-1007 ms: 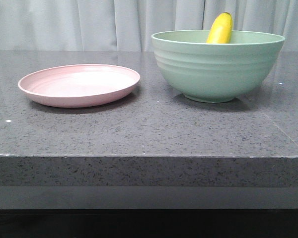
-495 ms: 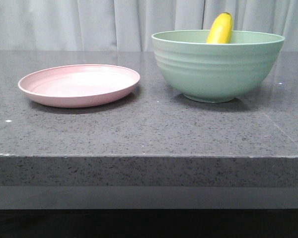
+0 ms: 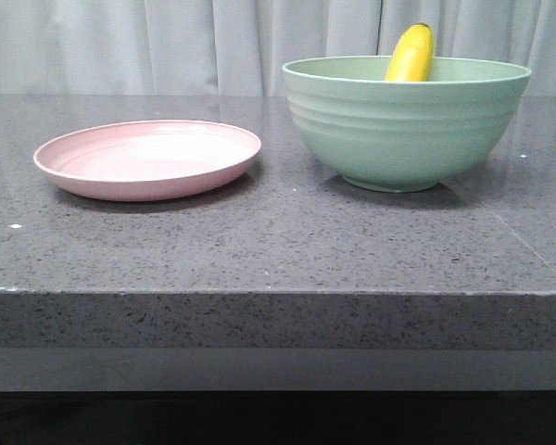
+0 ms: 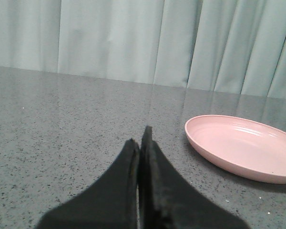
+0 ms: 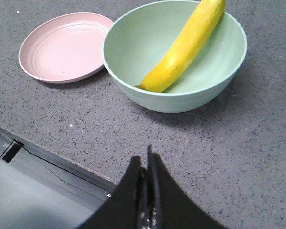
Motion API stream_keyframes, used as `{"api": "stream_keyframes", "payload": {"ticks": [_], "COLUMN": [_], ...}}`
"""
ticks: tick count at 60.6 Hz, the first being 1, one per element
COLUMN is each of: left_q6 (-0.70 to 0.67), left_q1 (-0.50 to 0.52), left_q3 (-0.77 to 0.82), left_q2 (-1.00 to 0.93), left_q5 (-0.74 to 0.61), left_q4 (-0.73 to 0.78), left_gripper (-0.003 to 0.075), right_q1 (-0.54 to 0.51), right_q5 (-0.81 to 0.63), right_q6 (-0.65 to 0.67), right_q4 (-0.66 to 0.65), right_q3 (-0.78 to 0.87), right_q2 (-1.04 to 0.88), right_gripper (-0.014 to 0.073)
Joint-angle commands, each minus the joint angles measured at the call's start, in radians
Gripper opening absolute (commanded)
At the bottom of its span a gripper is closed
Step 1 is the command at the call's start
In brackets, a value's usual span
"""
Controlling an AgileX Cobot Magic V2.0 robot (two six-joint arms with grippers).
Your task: Transfer banana from pink plate to green bowl
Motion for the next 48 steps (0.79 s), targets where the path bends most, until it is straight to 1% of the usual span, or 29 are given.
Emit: {"api": "stream_keyframes", "payload": {"ticks": [1, 45, 48], "left_q6": [-0.011, -0.011, -0.011], "left_q1": [-0.006, -0.006, -0.006], "left_q3": [0.005, 0.005, 0.005], "left_q2": [-0.022, -0.022, -0.022], "left_q5": [-0.083, -0.083, -0.083], "left_q4": [0.003, 0.003, 0.003], "left_gripper": [-0.0020, -0.0020, -0.0020], "right_q1": [-0.001, -0.001, -0.001], "right_q5": [-0.059, -0.059, -0.071], "right_q6": [-0.006, -0.008, -0.008], "right_q4": [0.016, 0.016, 0.001], "right_q3": [-0.022, -0.022, -0.022], "right_q2": [0.001, 0.001, 0.001], "right_gripper": [-0.0069, -0.0069, -0.0069]}}
